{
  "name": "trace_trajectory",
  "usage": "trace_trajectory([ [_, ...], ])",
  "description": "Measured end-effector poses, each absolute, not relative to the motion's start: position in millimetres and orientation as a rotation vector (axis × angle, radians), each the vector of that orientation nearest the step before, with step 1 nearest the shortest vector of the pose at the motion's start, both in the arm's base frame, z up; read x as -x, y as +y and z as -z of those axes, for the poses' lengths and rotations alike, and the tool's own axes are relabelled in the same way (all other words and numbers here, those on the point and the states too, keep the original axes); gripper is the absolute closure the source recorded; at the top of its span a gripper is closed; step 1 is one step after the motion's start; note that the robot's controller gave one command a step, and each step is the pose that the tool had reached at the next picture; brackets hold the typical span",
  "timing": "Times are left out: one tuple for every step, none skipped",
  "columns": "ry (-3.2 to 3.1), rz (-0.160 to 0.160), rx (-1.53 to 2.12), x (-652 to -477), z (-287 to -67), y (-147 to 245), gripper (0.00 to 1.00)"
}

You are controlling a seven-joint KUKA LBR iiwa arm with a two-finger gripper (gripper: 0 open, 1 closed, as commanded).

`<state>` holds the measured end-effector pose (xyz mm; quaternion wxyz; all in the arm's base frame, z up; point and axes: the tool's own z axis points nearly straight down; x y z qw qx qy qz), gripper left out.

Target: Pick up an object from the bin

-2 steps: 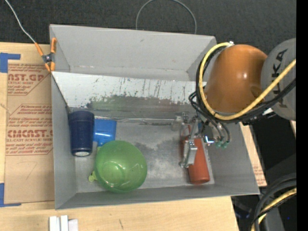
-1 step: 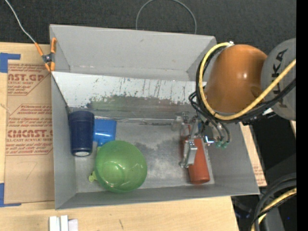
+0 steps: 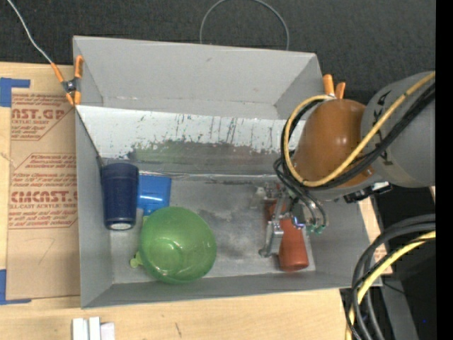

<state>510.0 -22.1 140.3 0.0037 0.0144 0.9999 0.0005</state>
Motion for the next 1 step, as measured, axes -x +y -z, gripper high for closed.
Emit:
trace_trajectory([
  [3.141,-0.001,-0.023,-512.8,-117.8,-34.6,0.0],
])
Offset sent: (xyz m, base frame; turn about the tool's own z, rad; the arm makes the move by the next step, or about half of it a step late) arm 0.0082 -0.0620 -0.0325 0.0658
